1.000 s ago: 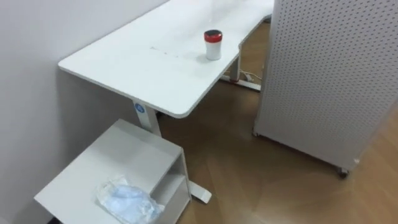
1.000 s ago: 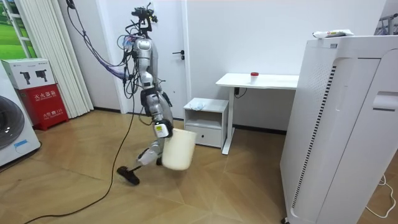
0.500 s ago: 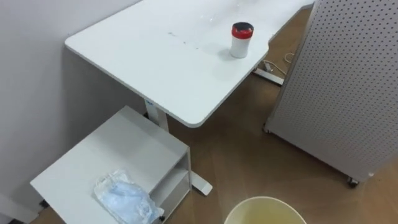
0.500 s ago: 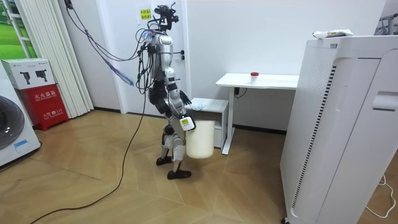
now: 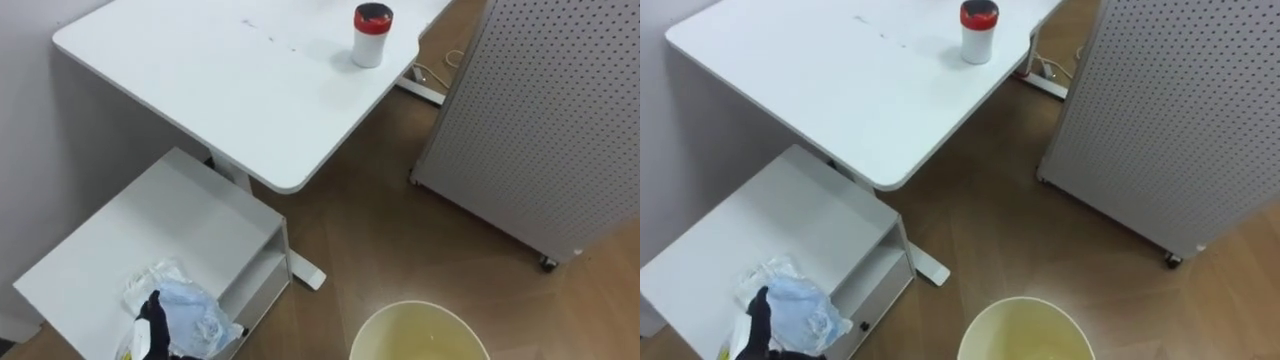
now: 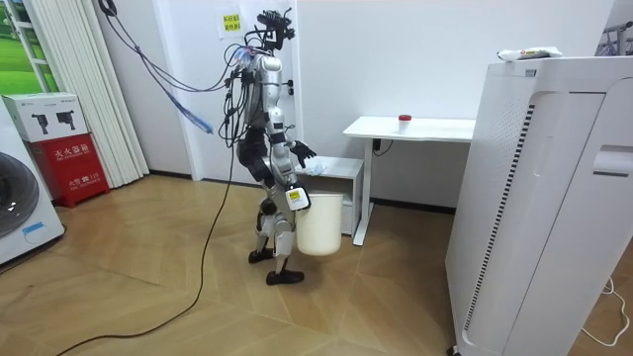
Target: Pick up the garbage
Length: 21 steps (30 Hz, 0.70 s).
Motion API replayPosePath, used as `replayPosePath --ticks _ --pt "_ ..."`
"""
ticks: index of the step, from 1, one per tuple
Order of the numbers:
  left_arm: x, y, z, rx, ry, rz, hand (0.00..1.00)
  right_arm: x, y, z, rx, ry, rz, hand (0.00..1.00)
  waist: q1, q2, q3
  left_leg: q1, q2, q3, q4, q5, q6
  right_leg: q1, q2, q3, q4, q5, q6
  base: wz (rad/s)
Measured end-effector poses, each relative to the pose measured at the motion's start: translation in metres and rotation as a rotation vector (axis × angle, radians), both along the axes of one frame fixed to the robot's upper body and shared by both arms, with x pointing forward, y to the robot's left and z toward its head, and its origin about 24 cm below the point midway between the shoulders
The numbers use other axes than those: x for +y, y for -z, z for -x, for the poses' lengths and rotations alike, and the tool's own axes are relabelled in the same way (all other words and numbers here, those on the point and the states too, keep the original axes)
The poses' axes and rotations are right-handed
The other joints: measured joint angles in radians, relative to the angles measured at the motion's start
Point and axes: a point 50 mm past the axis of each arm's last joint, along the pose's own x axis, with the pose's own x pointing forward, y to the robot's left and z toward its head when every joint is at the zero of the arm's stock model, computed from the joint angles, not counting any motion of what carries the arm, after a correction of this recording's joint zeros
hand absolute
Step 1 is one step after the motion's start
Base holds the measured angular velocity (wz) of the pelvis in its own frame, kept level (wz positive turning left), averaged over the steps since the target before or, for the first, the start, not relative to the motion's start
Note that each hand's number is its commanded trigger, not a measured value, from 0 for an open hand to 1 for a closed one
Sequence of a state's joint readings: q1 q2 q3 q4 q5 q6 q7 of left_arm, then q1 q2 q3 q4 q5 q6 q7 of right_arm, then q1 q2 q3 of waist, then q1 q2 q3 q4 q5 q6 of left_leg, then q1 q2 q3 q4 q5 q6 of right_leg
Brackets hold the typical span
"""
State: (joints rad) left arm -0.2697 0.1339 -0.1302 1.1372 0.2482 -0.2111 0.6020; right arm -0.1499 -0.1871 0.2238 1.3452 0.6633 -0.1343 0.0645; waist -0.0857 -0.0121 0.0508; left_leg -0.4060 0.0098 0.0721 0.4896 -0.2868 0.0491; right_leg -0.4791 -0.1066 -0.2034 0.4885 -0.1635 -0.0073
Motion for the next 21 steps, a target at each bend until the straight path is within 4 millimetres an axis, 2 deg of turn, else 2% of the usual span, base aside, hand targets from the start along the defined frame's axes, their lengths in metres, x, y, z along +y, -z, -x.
replayPosePath --ticks 9,21 --pt "-0.0019 -0.0034 -0.0010 -0.051 -0.013 -0.040 0.00 0.0004 0.0000 0.0002 -0.004 -0.006 0.002 1.00 -0.007 -0.002 0.0011 -0.010 0.006 -0.002 0.005 -0.001 -0.004 -0.006 0.006 -0.002 -0.005 0.002 -0.001 0.00" --pt "0.0059 -0.0052 -0.0011 -0.051 0.006 -0.108 0.00 0.0015 0.0003 -0.0001 -0.011 0.034 -0.025 1.00 -0.017 -0.004 0.0037 -0.028 0.012 0.004 0.009 -0.003 -0.007 -0.024 0.015 0.006 -0.008 0.007 -0.005 -0.01"
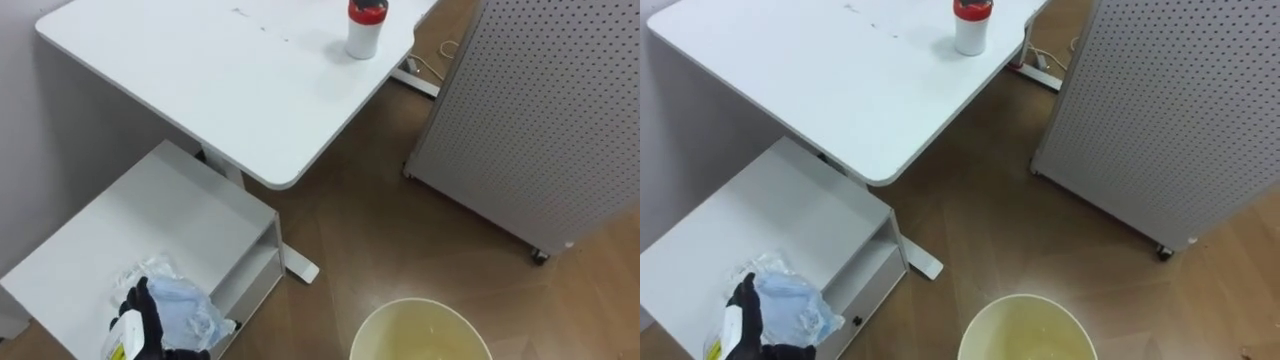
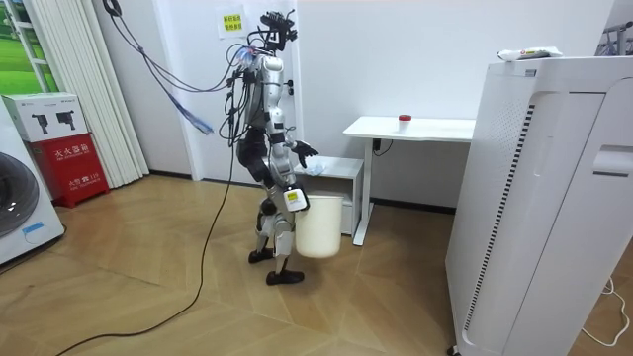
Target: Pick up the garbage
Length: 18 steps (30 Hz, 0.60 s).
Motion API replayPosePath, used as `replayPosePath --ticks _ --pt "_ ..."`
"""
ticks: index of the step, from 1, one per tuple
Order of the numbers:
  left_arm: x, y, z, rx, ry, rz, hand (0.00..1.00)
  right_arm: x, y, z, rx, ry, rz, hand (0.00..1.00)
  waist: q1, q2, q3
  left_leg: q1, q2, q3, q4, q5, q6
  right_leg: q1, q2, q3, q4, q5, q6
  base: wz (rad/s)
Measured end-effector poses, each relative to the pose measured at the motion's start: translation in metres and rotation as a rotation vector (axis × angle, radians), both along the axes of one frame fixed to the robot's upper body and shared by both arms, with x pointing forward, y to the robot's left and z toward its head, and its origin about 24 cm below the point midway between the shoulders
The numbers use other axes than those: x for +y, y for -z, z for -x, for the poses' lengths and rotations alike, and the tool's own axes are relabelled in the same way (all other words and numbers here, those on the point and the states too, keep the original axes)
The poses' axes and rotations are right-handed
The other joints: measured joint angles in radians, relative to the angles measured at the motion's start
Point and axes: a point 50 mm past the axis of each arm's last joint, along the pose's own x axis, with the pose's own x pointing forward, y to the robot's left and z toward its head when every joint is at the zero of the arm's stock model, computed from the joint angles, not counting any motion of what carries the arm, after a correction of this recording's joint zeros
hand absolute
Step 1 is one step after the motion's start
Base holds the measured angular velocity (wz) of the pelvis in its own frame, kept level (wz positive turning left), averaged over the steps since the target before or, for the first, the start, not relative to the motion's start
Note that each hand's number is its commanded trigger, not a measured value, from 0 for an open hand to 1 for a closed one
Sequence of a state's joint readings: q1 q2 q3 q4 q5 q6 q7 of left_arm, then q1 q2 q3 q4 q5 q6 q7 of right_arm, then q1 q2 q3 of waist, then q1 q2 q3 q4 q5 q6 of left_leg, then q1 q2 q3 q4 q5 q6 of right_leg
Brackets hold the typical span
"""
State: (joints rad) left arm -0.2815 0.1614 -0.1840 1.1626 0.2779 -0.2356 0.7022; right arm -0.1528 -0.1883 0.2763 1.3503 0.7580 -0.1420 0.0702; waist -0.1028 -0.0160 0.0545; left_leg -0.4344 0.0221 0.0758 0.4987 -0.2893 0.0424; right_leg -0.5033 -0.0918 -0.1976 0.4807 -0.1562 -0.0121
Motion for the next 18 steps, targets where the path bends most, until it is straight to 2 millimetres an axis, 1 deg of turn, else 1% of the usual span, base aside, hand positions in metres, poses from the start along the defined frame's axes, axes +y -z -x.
replayPosePath --ticks 3,7,8,9,10,11,12,16,18 --pt "0.002 -0.004 -0.004 -0.016 0.006 -0.030 0.00 0.000 0.000 0.001 -0.005 0.026 -0.021 1.00 -0.006 -0.002 0.0001 -0.019 0.002 0.003 0.004 0.000 -0.001 -0.020 0.003 0.003 0.002 0.001 -0.002 -0.05" --pt "0.004 -0.012 -0.016 -0.029 0.047 -0.099 0.00 -0.003 -0.002 -0.003 -0.018 0.040 -0.023 1.00 -0.008 -0.004 0.0019 -0.079 0.003 0.005 0.044 0.000 -0.001 -0.075 0.002 0.007 0.021 0.005 -0.005 -0.04" --pt "0.007 -0.013 -0.018 -0.021 0.055 -0.119 0.00 -0.003 -0.002 -0.005 -0.020 0.045 -0.021 1.00 -0.013 -0.005 0.0051 -0.087 0.004 0.005 0.053 0.000 -0.001 -0.080 0.002 0.006 0.022 0.005 -0.005 0.00" --pt "0.008 -0.013 -0.018 -0.017 0.062 -0.133 0.00 -0.003 -0.003 -0.005 -0.021 0.046 -0.021 1.00 -0.019 -0.005 0.0052 -0.092 0.004 0.005 0.055 0.000 -0.001 -0.083 0.002 0.005 0.023 0.005 -0.005 0.08" --pt "0.012 -0.015 -0.019 -0.013 0.080 -0.163 0.00 -0.003 -0.003 -0.007 -0.026 0.048 -0.026 1.00 -0.031 -0.006 0.0062 -0.101 0.004 0.007 0.055 0.000 -0.001 -0.091 0.001 0.004 0.024 0.005 -0.005 0.07" --pt "0.013 -0.017 -0.022 -0.010 0.097 -0.192 0.00 -0.003 -0.003 -0.007 -0.032 0.056 -0.035 1.00 -0.032 -0.010 0.0090 -0.106 0.004 0.011 0.056 0.000 -0.001 -0.099 0.000 0.005 0.027 0.007 -0.006 0.03" --pt "0.013 -0.018 -0.022 -0.006 0.106 -0.205 0.00 -0.003 -0.003 -0.007 -0.032 0.061 -0.039 1.00 -0.033 -0.011 0.0099 -0.109 0.004 0.013 0.057 0.000 -0.001 -0.101 0.000 0.004 0.028 0.008 -0.006 -0.05" --pt "0.011 -0.022 -0.030 -0.006 0.143 -0.251 0.00 -0.005 -0.005 -0.010 -0.047 0.097 -0.054 1.00 -0.051 -0.006 0.0157 -0.148 0.005 0.018 0.065 -0.002 0.001 -0.143 -0.006 0.003 0.046 0.013 -0.010 -0.01" --pt "0.010 -0.026 -0.036 -0.016 0.152 -0.265 0.00 -0.010 -0.006 -0.012 -0.054 0.106 -0.049 1.00 -0.058 0.001 0.0213 -0.178 0.004 0.018 0.081 -0.003 0.002 -0.173 -0.009 0.004 0.063 0.013 -0.010 -0.03"
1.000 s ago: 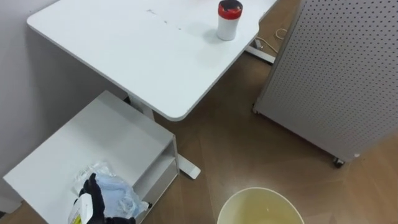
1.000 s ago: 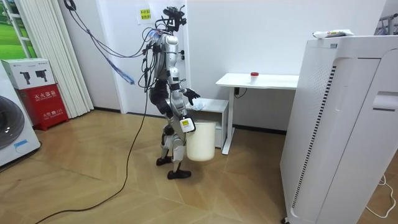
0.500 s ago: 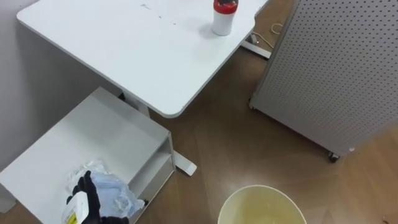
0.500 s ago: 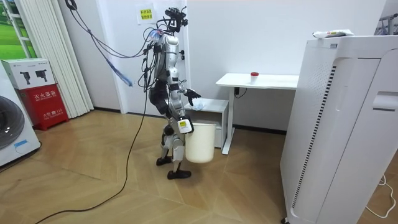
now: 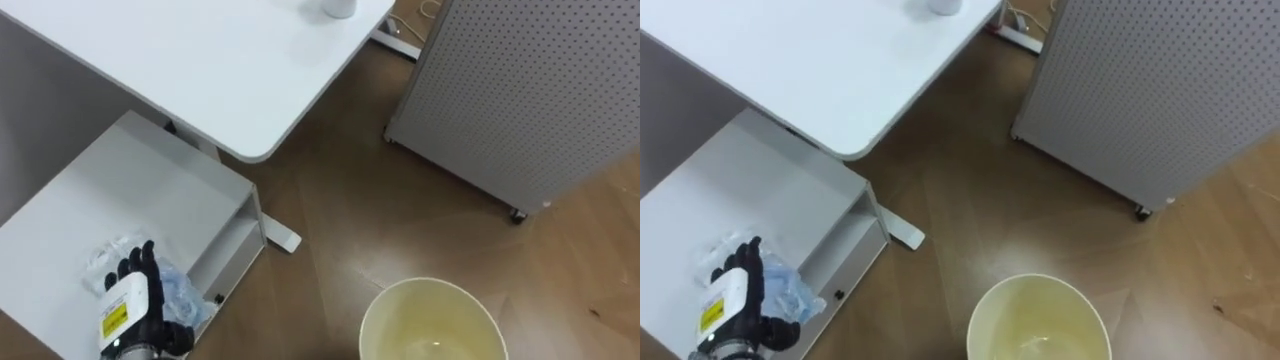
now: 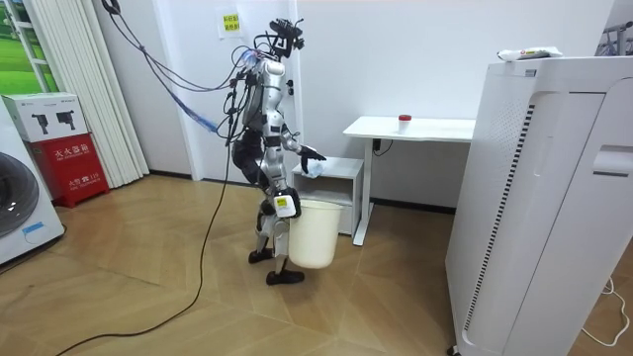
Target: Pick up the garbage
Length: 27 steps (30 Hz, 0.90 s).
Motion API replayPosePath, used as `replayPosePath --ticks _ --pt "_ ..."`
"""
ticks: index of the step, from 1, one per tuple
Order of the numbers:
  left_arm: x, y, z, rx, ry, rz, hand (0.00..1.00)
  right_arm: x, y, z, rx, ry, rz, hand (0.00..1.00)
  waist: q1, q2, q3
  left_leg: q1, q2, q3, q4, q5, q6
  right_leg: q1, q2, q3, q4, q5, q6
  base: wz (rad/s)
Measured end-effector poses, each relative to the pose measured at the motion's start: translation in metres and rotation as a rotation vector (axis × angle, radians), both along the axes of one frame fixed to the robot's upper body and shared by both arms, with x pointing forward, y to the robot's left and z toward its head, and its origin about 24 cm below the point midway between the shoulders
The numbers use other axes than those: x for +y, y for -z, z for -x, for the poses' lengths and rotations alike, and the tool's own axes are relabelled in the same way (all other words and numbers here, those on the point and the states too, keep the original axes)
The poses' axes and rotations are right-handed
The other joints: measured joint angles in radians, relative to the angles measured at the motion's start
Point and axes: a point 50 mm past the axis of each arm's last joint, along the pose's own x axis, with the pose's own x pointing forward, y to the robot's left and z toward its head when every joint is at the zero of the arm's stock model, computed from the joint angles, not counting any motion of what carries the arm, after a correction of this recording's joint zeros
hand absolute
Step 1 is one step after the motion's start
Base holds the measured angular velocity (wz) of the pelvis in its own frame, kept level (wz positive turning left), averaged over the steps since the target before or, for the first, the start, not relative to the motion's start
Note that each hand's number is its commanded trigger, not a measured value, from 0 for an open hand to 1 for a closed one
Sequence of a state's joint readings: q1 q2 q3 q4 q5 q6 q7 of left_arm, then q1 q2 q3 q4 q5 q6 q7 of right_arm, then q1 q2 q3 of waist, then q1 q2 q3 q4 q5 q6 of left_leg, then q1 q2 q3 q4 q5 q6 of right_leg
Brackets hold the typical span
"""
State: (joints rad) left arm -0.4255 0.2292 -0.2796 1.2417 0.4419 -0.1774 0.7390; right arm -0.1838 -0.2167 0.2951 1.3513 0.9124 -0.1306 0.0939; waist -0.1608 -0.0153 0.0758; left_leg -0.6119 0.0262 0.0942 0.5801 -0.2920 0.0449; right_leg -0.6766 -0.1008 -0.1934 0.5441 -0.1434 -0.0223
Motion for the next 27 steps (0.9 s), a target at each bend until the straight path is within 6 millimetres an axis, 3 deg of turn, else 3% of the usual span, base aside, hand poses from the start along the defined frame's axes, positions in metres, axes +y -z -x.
replayPosePath --ticks 5,11,22,23,24,27 --pt "-0.002 -0.012 -0.015 -0.023 0.012 -0.027 0.00 -0.012 -0.003 0.002 -0.001 0.047 0.012 1.00 -0.007 0.001 0.0024 -0.077 0.002 0.003 0.047 -0.002 0.000 -0.074 -0.002 0.004 0.039 -0.002 -0.004 0.00" --pt "-0.001 -0.015 -0.019 -0.017 0.020 -0.060 0.00 -0.014 -0.002 0.005 0.008 0.114 -0.023 1.00 -0.025 0.003 0.0051 -0.149 0.002 -0.016 0.107 -0.010 -0.002 -0.130 -0.003 0.004 0.080 -0.012 -0.011 0.08" --pt "0.004 -0.018 -0.021 -0.005 0.008 -0.105 0.00 -0.017 -0.002 0.006 0.012 0.148 -0.039 1.00 -0.023 0.008 0.0048 -0.245 0.015 -0.014 0.202 -0.029 -0.006 -0.223 -0.002 0.008 0.155 -0.022 -0.025 -0.01" --pt "0.004 -0.018 -0.021 -0.005 0.007 -0.105 0.41 -0.017 -0.002 0.007 0.013 0.153 -0.042 1.00 -0.023 0.008 0.0046 -0.247 0.015 -0.014 0.203 -0.028 -0.006 -0.226 -0.002 0.009 0.158 -0.022 -0.025 0.00" --pt "0.004 -0.017 -0.021 -0.005 0.006 -0.104 1.00 -0.017 -0.002 0.008 0.014 0.160 -0.044 1.00 -0.023 0.008 0.0044 -0.251 0.015 -0.012 0.208 -0.028 -0.006 -0.232 -0.003 0.013 0.166 -0.024 -0.027 0.00" --pt "0.005 -0.014 -0.018 0.014 0.010 -0.121 1.00 -0.017 -0.001 0.009 0.011 0.184 -0.060 1.00 -0.023 0.010 0.0032 -0.252 0.015 -0.010 0.215 -0.030 -0.009 -0.234 -0.002 0.014 0.171 -0.024 -0.030 -0.04"
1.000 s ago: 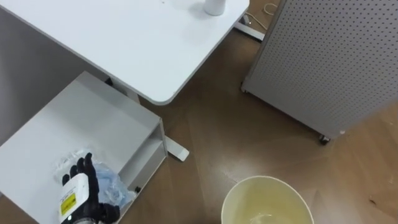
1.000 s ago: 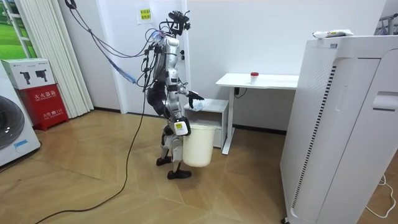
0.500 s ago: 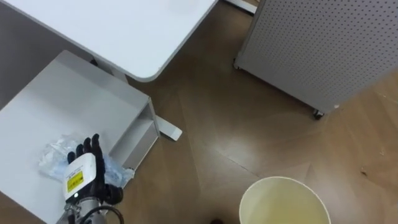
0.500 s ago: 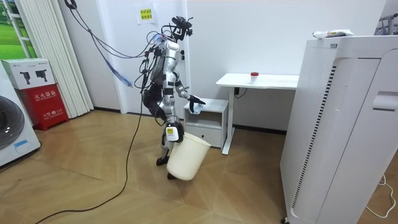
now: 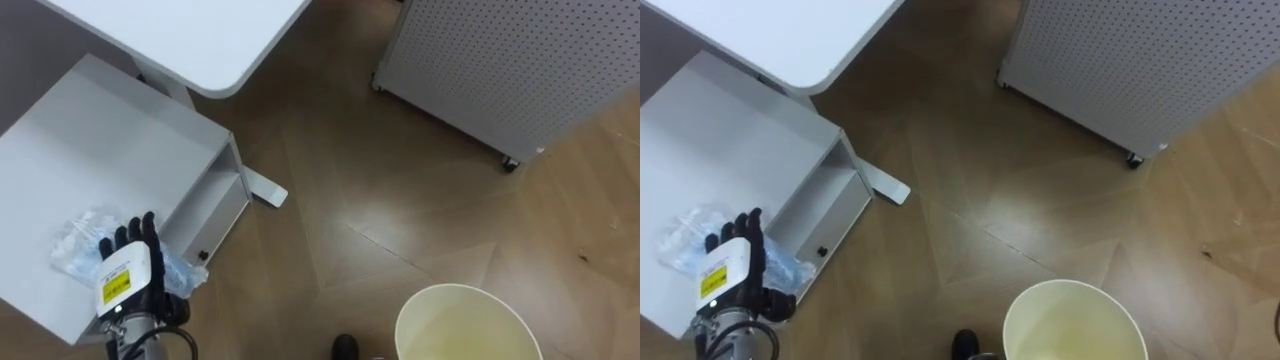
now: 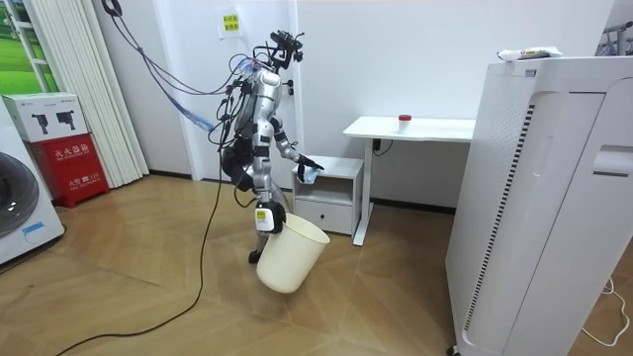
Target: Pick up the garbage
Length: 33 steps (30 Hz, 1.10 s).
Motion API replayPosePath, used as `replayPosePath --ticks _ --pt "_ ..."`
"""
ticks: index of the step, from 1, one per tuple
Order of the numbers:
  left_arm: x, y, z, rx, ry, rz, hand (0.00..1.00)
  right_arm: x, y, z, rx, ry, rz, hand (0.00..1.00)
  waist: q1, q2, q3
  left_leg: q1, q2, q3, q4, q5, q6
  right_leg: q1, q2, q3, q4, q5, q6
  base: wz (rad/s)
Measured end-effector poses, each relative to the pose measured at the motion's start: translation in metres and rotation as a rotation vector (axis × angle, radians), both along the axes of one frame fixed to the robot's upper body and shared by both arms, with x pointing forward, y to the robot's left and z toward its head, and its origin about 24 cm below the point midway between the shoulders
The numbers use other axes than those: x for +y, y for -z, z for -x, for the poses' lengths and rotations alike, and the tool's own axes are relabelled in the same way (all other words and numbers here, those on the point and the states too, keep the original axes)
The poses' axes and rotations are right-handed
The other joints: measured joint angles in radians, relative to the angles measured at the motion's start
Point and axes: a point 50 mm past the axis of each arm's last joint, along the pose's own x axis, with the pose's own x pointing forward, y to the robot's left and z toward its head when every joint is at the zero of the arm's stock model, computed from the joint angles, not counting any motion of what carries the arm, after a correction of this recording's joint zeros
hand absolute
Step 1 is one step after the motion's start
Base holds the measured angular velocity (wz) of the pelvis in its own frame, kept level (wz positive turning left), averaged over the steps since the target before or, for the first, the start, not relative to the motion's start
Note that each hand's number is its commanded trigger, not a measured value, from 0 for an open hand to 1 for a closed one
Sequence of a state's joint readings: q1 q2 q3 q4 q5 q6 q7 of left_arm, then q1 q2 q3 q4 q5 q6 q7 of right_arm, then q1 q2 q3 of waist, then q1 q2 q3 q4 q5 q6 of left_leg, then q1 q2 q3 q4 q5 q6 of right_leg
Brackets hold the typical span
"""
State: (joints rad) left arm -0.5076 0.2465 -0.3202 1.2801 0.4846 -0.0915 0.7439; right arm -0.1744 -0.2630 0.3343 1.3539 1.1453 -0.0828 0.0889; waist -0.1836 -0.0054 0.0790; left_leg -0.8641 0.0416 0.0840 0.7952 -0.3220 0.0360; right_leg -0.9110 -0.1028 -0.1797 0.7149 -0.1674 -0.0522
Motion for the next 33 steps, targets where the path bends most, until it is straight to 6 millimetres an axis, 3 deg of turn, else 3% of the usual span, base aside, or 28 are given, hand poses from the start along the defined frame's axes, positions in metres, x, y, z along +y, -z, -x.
replayPosePath --ticks 12,20,33 --pt "0.010 -0.006 0.001 -0.064 -0.035 -0.069 1.00 0.004 0.000 -0.003 -0.002 -0.003 -0.015 1.00 0.002 0.000 -0.0029 -0.001 0.003 0.000 0.001 0.002 -0.004 0.001 0.000 -0.002 -0.003 0.003 -0.005 0.00" --pt "0.012 0.009 0.014 0.034 -0.024 -0.068 1.00 0.007 -0.001 -0.008 -0.010 -0.006 -0.013 1.00 0.002 -0.002 -0.0040 -0.001 0.007 -0.002 -0.001 0.002 -0.003 0.007 0.001 -0.015 -0.011 0.006 -0.007 0.00" --pt "0.009 0.018 0.026 0.018 -0.048 0.040 1.00 0.017 0.000 -0.014 -0.025 -0.041 0.016 1.00 0.065 -0.001 -0.0032 0.131 0.021 0.013 -0.095 0.014 -0.007 0.135 0.019 -0.010 -0.115 0.028 0.000 -0.03"
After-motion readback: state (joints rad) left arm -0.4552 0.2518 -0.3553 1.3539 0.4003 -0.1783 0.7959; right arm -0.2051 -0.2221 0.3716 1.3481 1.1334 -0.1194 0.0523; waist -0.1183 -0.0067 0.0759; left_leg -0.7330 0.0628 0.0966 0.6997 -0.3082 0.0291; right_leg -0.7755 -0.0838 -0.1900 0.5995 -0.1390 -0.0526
